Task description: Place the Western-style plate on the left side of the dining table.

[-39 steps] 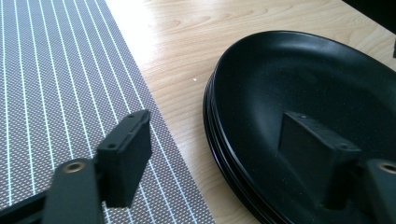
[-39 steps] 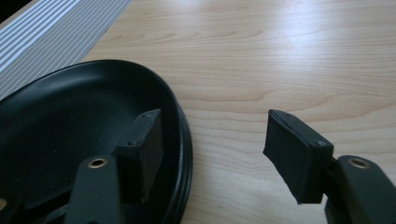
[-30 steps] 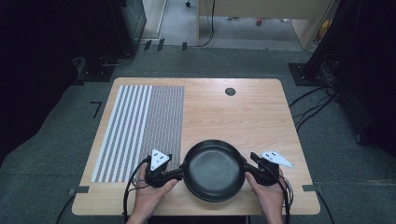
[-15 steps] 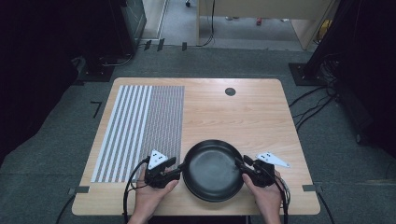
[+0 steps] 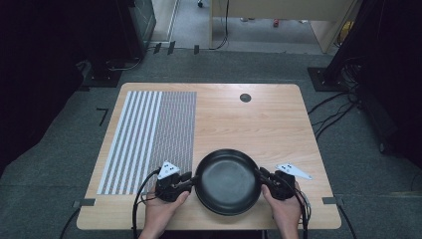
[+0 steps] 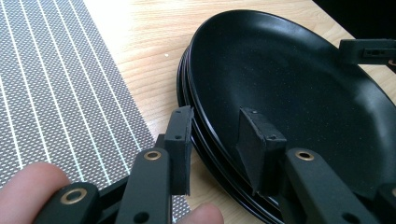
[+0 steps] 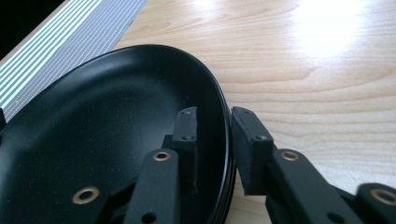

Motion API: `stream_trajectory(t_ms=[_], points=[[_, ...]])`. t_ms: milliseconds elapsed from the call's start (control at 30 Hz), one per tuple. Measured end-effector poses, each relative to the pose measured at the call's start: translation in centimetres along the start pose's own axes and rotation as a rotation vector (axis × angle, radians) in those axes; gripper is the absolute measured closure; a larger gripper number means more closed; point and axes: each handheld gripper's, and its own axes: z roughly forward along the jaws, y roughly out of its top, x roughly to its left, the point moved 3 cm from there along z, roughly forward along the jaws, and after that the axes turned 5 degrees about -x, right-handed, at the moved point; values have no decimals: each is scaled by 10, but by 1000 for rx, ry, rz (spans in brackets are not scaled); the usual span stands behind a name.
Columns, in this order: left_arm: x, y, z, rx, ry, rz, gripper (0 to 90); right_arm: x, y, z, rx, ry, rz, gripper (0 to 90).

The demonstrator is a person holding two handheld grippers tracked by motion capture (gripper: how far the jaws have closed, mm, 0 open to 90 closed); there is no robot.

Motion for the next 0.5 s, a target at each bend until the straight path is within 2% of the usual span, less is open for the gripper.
stream_trajectory(t_ms=[267,367,500], points=[[-3,-4,4,32,-10,4,638,-1,0,-4,30,-26,37,828],[-4,-6,6,44,5,10,601,-2,0,-5,34,-23,46,834],[-4,-7,8,52,1,2,598,-2,0,-5,41,-13,49,837]])
